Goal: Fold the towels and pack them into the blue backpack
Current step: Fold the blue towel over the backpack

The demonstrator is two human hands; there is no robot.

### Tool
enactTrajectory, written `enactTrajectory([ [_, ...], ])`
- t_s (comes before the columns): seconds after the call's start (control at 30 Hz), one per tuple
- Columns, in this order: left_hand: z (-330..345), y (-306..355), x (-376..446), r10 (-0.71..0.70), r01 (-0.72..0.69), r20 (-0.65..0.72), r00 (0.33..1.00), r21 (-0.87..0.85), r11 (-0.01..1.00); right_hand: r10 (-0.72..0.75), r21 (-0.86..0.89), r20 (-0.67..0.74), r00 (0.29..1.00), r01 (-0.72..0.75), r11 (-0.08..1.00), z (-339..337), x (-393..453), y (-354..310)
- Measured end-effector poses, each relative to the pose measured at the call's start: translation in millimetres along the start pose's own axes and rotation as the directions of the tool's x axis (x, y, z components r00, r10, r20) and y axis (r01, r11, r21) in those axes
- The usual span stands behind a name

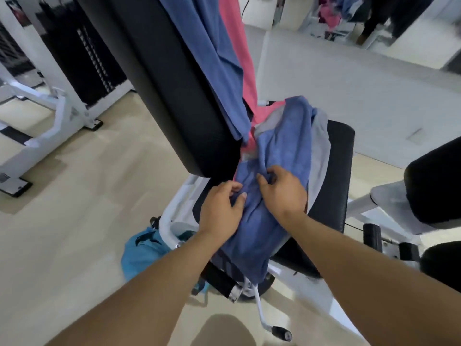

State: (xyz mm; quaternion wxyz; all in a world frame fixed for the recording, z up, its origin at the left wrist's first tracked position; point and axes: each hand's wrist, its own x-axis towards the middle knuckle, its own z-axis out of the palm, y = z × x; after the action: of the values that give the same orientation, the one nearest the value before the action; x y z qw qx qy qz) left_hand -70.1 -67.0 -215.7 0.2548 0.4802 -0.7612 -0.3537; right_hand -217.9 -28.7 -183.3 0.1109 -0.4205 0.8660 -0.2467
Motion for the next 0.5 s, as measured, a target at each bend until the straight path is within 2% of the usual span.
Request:
enactTrajectory([
  [0.1,13,-15,3,0.129,-0.129,-0.092,0.987,0.007,0.992,-0.044,0.035,-0.120,0.992,0.048,0.998,10,-1,6],
  [0.3,17,-20,-3,0.158,-0.162,-0.199,0.967,-0.005,0.987,-0.125,0.268,-0.264,0.957,0.197,0.943,12,-4,11],
  [0.4,11,-22,-12,0.160,-0.169,-0.191,0.968,-0.030,0.985,-0.111,0.482,-0.369,0.923,0.292,0.826,6,-11,7],
  [0.5,-1,-17,-28,0.126,-0.148,-0.146,0.981,-0.156,0.977,-0.103,0.599,-0.490,0.866,0.420,0.682,-12,-36,-5],
])
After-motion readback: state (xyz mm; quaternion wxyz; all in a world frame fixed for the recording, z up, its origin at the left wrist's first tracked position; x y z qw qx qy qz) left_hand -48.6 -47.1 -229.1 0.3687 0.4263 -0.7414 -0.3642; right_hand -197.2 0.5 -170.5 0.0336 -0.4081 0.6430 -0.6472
